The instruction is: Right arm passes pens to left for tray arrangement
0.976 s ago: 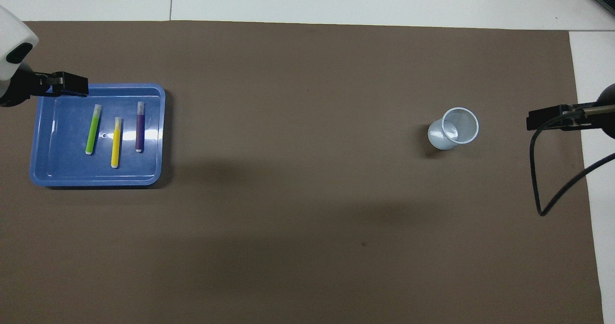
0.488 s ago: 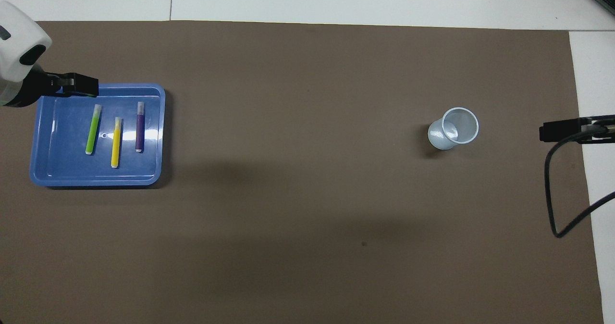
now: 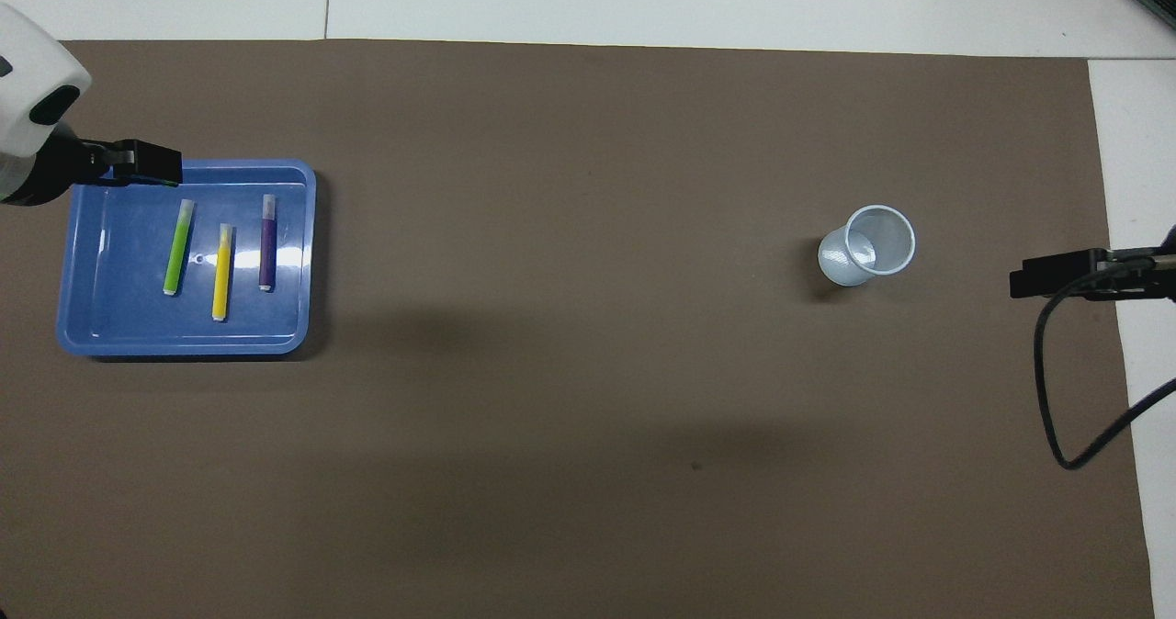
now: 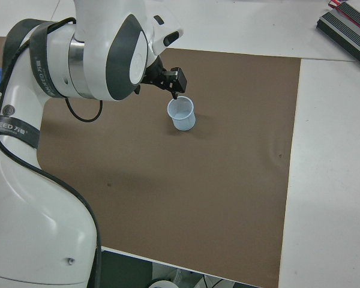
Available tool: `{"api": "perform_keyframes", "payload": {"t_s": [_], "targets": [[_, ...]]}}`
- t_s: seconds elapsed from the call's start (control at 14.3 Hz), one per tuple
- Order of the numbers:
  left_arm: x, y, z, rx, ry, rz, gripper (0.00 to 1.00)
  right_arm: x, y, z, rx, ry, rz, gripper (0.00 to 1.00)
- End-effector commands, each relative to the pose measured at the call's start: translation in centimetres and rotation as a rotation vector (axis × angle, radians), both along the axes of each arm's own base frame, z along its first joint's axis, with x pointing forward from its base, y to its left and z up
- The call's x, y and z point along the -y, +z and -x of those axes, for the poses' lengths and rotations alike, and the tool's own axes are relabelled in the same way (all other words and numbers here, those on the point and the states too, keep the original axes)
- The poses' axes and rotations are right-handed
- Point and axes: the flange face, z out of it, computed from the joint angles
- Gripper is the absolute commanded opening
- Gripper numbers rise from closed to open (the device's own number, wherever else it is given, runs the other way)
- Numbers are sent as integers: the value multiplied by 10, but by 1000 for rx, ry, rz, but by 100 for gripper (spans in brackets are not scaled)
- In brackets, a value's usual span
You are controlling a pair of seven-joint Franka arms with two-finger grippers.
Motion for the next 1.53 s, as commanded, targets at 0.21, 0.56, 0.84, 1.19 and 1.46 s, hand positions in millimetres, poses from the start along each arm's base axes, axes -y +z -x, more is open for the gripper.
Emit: {"api": "perform_keyframes", "payload": {"t_s": [0.21, 0.56, 0.84, 1.19, 1.46], "targets": [[-2, 1, 10, -10, -3, 5, 100, 3, -38, -2, -74, -1, -17, 100], [6, 6, 12, -4, -1, 14, 100, 6, -79, -19, -182, 3, -19, 100], [-13, 10, 16, -32, 94, 187, 100, 0, -77, -18, -170, 48, -20, 100], [-10, 27, 26, -14, 90, 189, 100, 7, -75, -17, -167, 31, -21, 100], [-17, 26, 27, -15, 103, 189, 100, 8, -70, -16, -154, 31, -20, 100]]}}
